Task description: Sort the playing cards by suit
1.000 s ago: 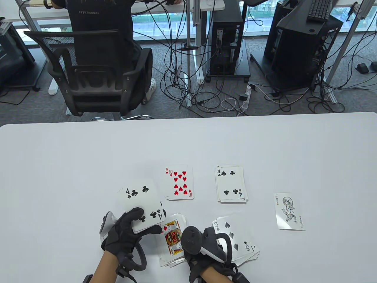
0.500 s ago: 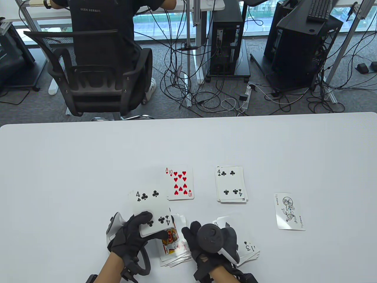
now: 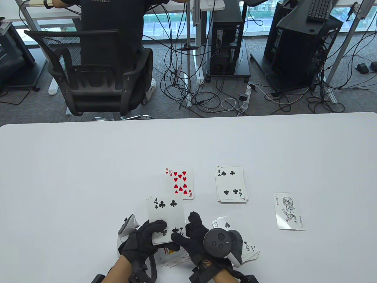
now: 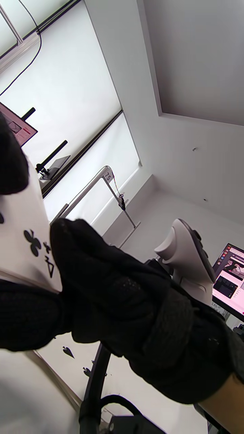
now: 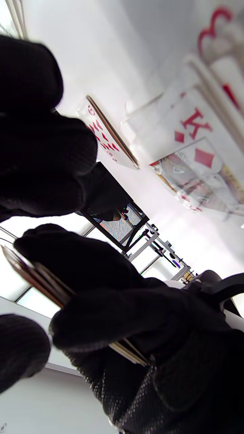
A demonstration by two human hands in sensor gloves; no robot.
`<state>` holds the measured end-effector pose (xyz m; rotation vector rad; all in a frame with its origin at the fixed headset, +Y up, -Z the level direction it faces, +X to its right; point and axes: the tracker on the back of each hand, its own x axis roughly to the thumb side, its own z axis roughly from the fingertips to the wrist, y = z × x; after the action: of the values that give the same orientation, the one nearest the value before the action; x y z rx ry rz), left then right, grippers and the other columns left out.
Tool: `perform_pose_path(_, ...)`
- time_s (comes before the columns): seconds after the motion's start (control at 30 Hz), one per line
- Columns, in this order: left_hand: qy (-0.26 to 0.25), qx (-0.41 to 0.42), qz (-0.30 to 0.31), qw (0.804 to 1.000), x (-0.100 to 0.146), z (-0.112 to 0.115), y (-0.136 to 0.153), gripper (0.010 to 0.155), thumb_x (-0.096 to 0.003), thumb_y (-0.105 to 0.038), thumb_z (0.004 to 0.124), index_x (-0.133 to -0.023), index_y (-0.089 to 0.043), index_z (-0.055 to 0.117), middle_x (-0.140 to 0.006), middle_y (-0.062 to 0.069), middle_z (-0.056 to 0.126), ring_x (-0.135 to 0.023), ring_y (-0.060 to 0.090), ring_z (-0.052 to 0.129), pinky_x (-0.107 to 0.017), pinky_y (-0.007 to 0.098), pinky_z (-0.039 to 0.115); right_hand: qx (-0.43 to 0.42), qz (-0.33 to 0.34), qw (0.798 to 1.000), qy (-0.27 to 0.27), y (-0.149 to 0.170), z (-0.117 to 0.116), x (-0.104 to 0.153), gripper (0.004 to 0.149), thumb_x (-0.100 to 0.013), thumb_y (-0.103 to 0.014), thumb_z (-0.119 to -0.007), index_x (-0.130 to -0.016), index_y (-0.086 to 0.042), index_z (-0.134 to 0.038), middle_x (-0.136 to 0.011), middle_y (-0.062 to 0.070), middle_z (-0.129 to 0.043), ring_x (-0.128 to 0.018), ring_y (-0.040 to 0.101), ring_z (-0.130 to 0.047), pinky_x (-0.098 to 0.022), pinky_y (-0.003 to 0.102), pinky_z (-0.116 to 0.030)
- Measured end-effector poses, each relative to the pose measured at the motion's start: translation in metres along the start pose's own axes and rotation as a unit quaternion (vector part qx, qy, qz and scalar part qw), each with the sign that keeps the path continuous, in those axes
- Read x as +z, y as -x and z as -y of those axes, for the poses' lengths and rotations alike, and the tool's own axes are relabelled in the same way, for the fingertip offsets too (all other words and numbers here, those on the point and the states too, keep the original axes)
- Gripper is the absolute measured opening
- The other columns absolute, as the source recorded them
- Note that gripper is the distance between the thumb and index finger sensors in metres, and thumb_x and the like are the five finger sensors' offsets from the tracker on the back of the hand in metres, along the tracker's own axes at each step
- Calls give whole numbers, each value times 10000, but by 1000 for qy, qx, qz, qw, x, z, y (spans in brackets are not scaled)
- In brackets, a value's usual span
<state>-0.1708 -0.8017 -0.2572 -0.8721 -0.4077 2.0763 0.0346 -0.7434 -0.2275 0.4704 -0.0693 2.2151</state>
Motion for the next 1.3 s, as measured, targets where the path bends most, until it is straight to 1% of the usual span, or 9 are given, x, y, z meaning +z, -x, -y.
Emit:
perform_pose_path(0.17, 19, -4, -5, 1000, -2, 5, 0, 523, -641, -410, 609, -1090, -256, 387, -1140, 59, 501, -1016, 366, 675, -605, 477, 780, 6, -10, 1000, 0, 4, 0, -1, 909, -521, -508, -698, -934, 235, -379, -730, 262, -763, -585, 492, -838, -476, 657, -705)
perform_pose_path(0.27, 17, -16, -6, 1000, -2, 5, -1, 523, -639, -406, 613, -1089, -256, 393, -1139, 59, 504, -1017, 367, 673, -606, 479, 778, -6, -20, 1000, 18, 6, 3, -1, 860, -522, -477, -709, -923, 225, -415, -706, 236, -784, -567, 463, -859, -470, 638, -722)
perform_pose_path(0.33, 16, -14, -4, 1000, -2, 5, -2, 521, -639, -401, 616, -1088, -257, 395, -1138, 59, 505, -1017, 369, 671, -605, 480, 779, -22, -27, 999, 37, 9, 7, -1, 771, -525, -435, -712, -904, 197, -488, -663, 193, -824, -536, 424, -890, -461, 609, -748)
perform_pose_path(0.47, 20, -15, -5, 1000, -2, 4, -2, 520, -635, -388, 620, -1086, -253, 399, -1135, 64, 510, -1011, 371, 679, -601, 482, 782, -50, -23, 995, 86, 11, 16, 0, 546, -521, -341, -731, -801, 125, -674, -496, 81, -911, -401, 311, -970, -411, 529, -816)
perform_pose_path(0.63, 21, -13, -5, 1000, -2, 4, -2, 521, -630, -380, 620, -1085, -251, 400, -1132, 66, 513, -1008, 369, 687, -597, 481, 786, -43, -20, 993, 108, 12, 21, 1, 435, -525, -286, -723, -746, 88, -736, -422, 37, -928, -331, 261, -990, -382, 492, -843)
perform_pose_path(0.8, 17, -8, -2, 1000, -1, 4, -3, 516, -630, -374, 618, -1083, -249, 405, -1128, 66, 522, -1003, 367, 696, -592, 478, 791, -50, -35, 990, 129, 18, 28, 1, 405, -535, -251, -693, -737, 96, -744, -400, 27, -928, -305, 244, -992, -368, 478, -850)
perform_pose_path(1.03, 10, 4, 13, 1000, 1, 1, -7, 512, -631, -379, 615, -1081, -251, 407, -1125, 63, 530, -998, 361, 708, -590, 471, 795, -76, -68, 981, 164, 31, 48, 1, 405, -541, -235, -678, -738, 113, -742, -397, 34, -927, -296, 248, -989, -360, 482, -848)
perform_pose_path(1.17, 6, 8, 21, 1000, 2, 1, -10, 513, -632, -386, 614, -1081, -251, 406, -1124, 60, 531, -998, 356, 711, -589, 468, 797, -102, -76, 974, 187, 34, 64, -3, 406, -543, -231, -677, -738, 119, -744, -390, 35, -927, -284, 246, -988, -351, 481, -850)
perform_pose_path(1.3, 1, 11, 32, 999, 4, 0, -14, 513, -635, -398, 612, -1081, -253, 405, -1124, 58, 532, -997, 354, 712, -589, 466, 798, -107, -93, 967, 214, 39, 89, -14, 407, -545, -226, -681, -735, 128, -748, -375, 40, -928, -265, 248, -985, -341, 481, -849)
